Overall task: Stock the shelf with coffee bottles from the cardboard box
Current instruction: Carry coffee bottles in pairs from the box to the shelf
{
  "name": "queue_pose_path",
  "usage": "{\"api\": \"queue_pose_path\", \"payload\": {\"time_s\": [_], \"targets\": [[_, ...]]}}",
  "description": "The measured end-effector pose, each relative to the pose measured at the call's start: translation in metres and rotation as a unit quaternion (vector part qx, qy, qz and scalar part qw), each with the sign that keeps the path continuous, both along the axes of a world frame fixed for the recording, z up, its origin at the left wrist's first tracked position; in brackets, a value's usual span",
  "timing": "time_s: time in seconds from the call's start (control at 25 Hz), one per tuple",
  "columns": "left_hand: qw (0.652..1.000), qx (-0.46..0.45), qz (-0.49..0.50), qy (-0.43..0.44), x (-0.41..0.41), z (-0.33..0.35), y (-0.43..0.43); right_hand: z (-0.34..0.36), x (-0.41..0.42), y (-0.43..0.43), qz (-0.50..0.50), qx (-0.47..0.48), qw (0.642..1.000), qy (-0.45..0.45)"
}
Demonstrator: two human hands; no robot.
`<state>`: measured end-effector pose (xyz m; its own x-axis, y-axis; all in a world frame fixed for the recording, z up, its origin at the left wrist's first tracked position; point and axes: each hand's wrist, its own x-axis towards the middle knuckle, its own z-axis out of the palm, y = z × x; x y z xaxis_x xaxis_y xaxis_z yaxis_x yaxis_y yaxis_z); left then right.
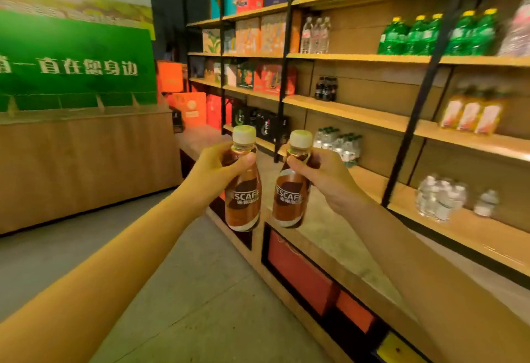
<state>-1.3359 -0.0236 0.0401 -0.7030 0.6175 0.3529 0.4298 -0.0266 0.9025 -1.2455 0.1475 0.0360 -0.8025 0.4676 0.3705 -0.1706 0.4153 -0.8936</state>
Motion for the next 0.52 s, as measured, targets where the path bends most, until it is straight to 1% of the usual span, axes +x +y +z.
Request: {"api": "queue_pose_path", "payload": {"time_s": [0.16, 0.28, 0.4, 0.52], "targets": [[0.996, 0.011, -0.086, 0.011, 0.058, 0.006, 0.143, 0.012, 0.085, 0.128, -0.103, 0.015, 0.994, -0.016], [0.991, 0.019, -0.131, -0.005, 0.108, 0.008, 0.242, 0.019, 0.152, 0.213, -0.152, 0.034, 0.988, -0.024], [0.985, 0.025, -0.173, -0.009, 0.158, 0.009, 0.333, 0.024, 0.215, 0.283, -0.202, 0.039, 0.978, -0.031], [0.975, 0.032, -0.22, -0.019, 0.198, 0.014, 0.411, 0.025, 0.266, 0.345, -0.256, 0.022, 0.966, -0.028]]}}
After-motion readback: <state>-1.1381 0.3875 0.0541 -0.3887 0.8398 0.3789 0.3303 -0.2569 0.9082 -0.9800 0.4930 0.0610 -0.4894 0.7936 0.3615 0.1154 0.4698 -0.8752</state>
